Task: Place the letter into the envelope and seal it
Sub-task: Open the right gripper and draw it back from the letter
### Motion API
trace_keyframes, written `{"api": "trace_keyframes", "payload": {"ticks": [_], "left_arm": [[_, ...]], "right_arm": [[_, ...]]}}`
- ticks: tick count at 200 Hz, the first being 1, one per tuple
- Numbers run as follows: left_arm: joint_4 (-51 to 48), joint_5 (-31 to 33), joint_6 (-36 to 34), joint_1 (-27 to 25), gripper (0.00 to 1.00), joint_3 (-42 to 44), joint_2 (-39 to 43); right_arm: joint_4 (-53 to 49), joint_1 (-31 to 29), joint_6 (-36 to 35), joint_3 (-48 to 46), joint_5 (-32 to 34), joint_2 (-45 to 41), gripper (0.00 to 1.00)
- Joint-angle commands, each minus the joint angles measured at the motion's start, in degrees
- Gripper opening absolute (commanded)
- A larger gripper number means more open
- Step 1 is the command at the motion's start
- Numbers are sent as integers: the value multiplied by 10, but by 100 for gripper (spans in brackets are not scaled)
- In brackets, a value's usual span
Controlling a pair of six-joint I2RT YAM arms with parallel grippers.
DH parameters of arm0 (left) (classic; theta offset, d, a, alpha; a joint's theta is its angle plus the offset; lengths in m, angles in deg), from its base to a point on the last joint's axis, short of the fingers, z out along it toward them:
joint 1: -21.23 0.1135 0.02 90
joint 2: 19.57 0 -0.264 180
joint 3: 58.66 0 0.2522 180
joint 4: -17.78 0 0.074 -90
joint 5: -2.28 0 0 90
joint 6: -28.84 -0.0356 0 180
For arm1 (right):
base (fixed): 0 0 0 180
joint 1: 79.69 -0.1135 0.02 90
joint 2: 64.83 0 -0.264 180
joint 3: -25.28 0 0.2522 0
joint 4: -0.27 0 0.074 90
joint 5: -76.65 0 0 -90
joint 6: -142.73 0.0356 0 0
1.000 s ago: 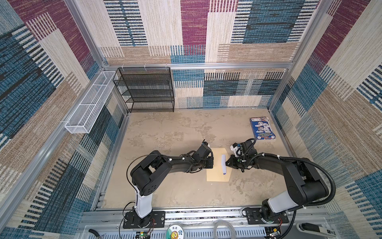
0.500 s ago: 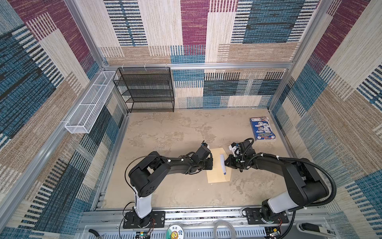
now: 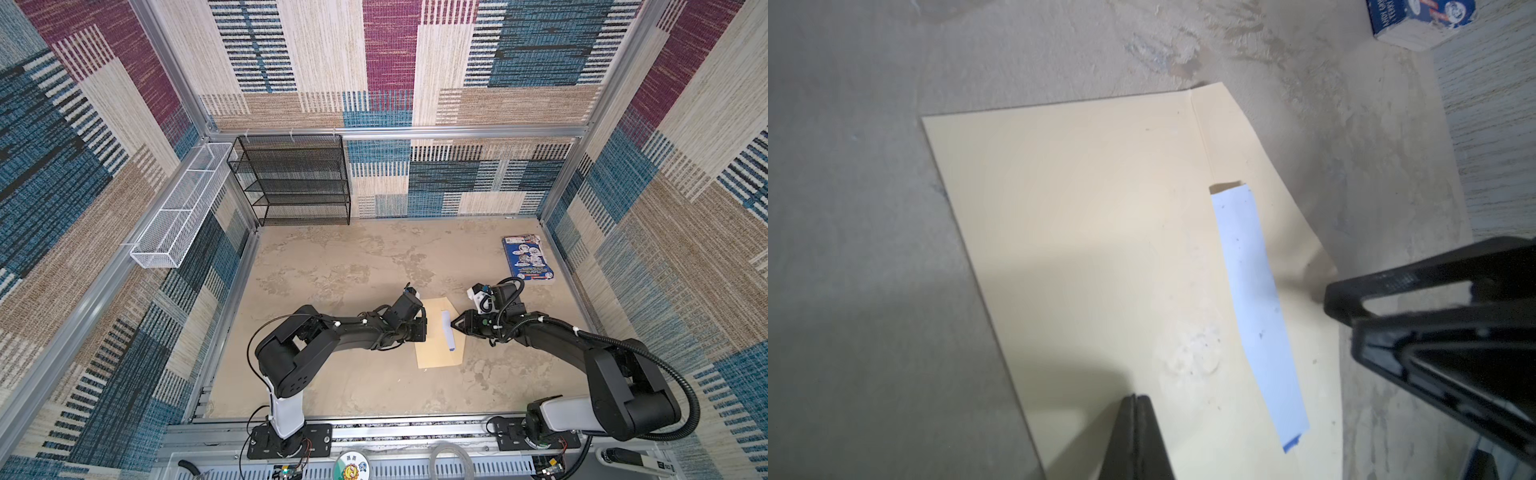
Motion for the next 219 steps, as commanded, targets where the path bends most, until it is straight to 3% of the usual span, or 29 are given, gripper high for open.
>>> {"api": "trace_keyframes", "payload": {"ticks": [1,55,89,123,166,219], "left_arm": [[-13,3,-13,1,9,-1,14],[-24,17,2,10,24,13,27],[-13,24,18,11,39,28,25],[10,13,23,11,39,35,16],[19,9,25,11,32,40,4],[34,-3,28,11,28,43,-4]], "right_arm": [[36,-1,-6,2,-25,12,35],[43,-1,-8,-9,-8,32,30],[60,-6,0,-21,-14,34,25],[65,-17,3,-21,-8,46,19],[78,-27,14,-27,-2,55,4],[89,-39,23,-25,-2,67,1]]}}
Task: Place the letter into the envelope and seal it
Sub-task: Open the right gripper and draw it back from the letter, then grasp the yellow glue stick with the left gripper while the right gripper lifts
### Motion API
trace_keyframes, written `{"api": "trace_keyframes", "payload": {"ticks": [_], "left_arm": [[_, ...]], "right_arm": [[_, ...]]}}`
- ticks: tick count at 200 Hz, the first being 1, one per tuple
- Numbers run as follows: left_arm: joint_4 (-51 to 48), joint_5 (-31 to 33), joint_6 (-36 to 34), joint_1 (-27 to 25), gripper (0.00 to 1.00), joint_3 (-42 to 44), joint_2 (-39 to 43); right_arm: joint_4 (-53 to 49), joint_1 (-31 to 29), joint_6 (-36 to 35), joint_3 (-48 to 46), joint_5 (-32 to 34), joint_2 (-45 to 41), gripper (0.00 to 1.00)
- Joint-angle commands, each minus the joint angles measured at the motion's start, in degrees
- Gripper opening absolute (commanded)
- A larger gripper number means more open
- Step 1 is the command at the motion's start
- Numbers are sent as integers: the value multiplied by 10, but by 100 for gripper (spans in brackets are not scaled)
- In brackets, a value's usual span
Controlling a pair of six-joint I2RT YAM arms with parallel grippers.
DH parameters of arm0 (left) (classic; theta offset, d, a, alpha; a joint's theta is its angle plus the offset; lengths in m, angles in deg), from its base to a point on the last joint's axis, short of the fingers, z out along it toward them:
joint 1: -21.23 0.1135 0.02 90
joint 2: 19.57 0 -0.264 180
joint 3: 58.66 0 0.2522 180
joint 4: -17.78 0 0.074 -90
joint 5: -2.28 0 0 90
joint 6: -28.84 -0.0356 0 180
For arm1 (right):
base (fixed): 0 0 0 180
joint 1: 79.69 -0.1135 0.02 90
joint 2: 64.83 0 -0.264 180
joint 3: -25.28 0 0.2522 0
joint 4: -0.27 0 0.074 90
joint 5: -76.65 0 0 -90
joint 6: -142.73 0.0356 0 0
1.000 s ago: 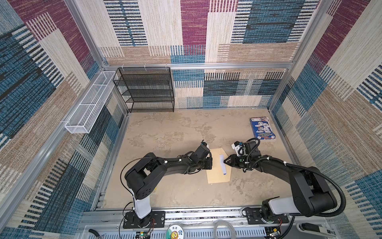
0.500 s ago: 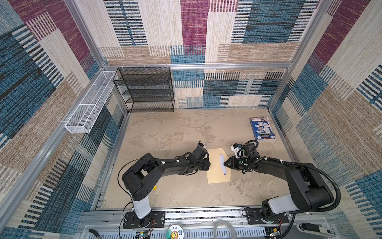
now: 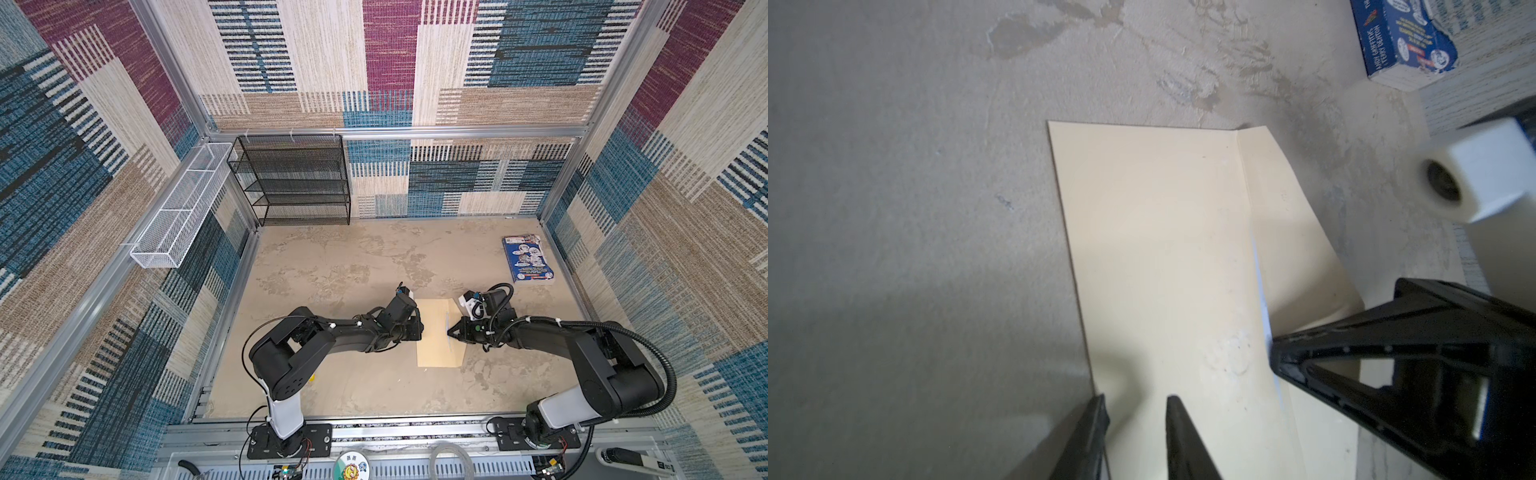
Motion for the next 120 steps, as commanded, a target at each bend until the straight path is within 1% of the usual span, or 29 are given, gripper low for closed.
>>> {"api": "trace_keyframes", "payload": {"ticks": [1,19,35,67,85,120], "left_arm": [[-18,-13,7,-1,28,4,-9],[-18,-14,7,-1,27,5,-9],[-22,-8,7,-1,27,7,-5],[-34,3,11,4,21,10,1],[-34,3,15,7,19,13,1],[-31,0,13,11,18,17,7]], "right_arm": [[13,-5,12,1,5,5,1],[7,-6,11,2,10,1,1],[-13,-6,4,5,30,-10,2],[-53,-4,-3,18,59,-36,3],[-72,-5,-4,28,78,-52,7],[-96,-2,-8,35,91,-80,20]]}}
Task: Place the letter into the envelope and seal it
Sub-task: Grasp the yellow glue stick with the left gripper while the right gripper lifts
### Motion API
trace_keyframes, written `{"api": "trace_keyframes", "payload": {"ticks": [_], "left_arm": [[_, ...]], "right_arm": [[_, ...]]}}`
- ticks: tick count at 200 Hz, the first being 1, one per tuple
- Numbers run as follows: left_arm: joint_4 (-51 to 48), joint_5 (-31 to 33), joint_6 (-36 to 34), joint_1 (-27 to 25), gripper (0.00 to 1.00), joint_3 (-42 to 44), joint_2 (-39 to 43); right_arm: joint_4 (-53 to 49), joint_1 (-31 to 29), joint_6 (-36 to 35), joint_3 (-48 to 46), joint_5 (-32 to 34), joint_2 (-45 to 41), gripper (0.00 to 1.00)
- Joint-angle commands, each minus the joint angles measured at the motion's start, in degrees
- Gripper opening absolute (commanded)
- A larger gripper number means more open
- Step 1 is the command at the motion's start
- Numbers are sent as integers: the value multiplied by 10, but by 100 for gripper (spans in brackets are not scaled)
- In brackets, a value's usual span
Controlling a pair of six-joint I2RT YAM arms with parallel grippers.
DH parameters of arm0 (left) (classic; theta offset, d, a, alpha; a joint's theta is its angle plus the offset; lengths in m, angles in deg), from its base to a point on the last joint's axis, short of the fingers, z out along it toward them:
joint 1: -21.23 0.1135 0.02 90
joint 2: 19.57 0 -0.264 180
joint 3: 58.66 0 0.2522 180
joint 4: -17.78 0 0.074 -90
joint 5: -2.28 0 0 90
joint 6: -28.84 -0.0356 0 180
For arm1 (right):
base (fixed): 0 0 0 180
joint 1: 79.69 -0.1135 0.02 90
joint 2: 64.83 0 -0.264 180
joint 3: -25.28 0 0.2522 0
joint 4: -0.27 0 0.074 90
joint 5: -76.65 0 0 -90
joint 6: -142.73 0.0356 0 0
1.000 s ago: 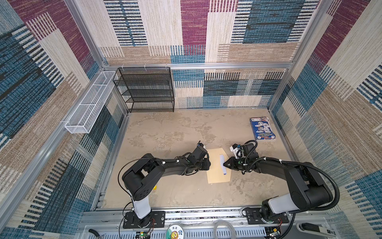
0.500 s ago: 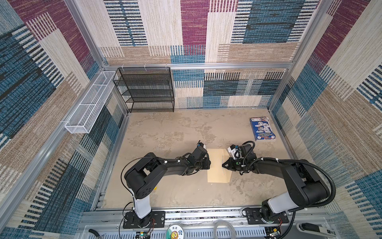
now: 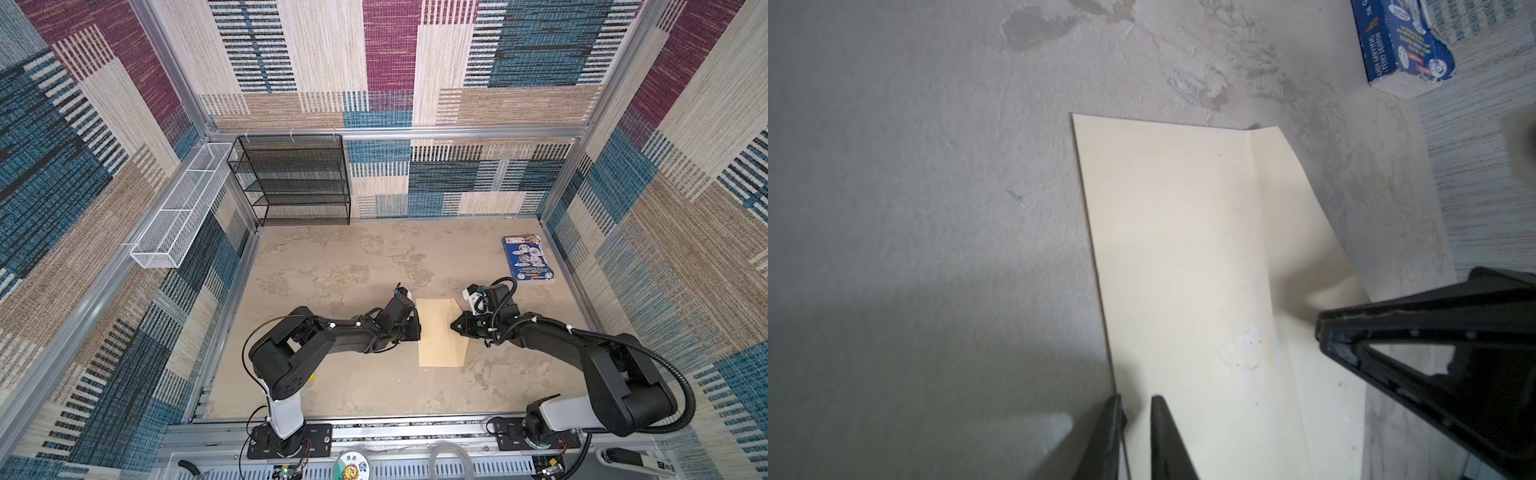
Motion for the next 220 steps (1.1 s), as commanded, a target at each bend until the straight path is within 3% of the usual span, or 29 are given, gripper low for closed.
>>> {"api": "trace_keyframes", "payload": {"ticks": [1,24,92,126,155,176,199,220], "left_arm": [[-41,3,4,2,19,4,3],[-32,-1,3,4,19,9,11],[-24,1,-6,6,27,20,64],[-73,44,-33,8,35,25,134],[-250,118,-91,14,46,-2,228],[-442,179,-120,33,58,-39,287],[-670,244,-126,56,60,-97,298],[-740,245,-107,81,61,-74,328]], "right_arm": [[-24,2,-3,7,21,-15,20],[-36,5,-6,11,26,-32,27],[-74,16,-8,22,41,-98,33],[-85,20,-8,26,52,-148,39],[-64,20,-15,25,23,-218,49],[-2,20,-7,5,-13,-290,66],[51,20,7,-2,-43,-342,75],[62,20,3,10,-60,-362,76]]}}
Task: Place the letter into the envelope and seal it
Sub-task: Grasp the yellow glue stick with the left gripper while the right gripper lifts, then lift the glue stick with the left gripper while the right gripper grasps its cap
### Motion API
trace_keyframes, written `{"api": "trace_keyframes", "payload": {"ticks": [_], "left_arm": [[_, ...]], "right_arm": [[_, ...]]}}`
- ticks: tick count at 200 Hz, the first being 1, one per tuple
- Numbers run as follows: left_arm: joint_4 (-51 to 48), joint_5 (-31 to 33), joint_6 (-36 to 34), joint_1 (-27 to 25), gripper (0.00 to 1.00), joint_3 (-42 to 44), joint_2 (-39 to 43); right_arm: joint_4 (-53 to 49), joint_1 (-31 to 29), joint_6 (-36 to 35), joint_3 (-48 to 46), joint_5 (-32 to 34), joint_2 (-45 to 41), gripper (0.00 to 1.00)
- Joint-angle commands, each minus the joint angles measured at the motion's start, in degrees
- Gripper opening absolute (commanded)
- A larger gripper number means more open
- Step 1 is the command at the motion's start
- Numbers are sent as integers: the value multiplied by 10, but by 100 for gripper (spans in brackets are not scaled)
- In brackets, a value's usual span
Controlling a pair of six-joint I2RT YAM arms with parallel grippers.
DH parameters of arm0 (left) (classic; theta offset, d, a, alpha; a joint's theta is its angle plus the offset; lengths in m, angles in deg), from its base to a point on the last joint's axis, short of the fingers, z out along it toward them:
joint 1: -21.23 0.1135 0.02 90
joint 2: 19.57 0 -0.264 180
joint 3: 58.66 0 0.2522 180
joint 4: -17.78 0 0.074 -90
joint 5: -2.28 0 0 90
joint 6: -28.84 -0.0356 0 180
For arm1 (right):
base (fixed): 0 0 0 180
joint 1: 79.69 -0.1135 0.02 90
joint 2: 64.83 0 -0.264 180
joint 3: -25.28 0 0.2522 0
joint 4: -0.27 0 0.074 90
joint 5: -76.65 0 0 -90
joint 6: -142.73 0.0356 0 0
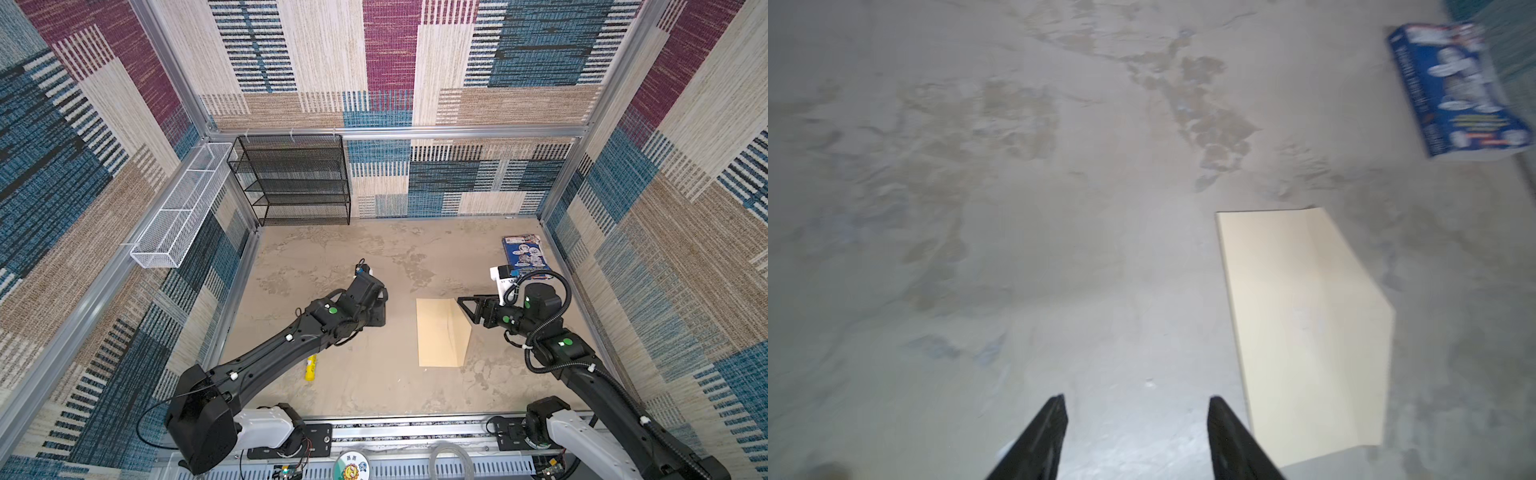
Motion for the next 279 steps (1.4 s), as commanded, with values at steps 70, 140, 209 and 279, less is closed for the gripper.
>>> {"api": "trace_keyframes", "payload": {"ticks": [70,140,209,279], "left_arm": [[-237,14,13,122,64,45,1],[-193,33,33,165,58,82,-89],[-110,-49,67,173,50,168,-102],[-63,-89,66,166,29,213,-53]], "right_arm": [[54,0,12,31,-88,-5,77],[54,0,20,36,-91,-6,78],[42,0,23,56,-82,7,77],[40,0,34,56,-81,24,77]]}}
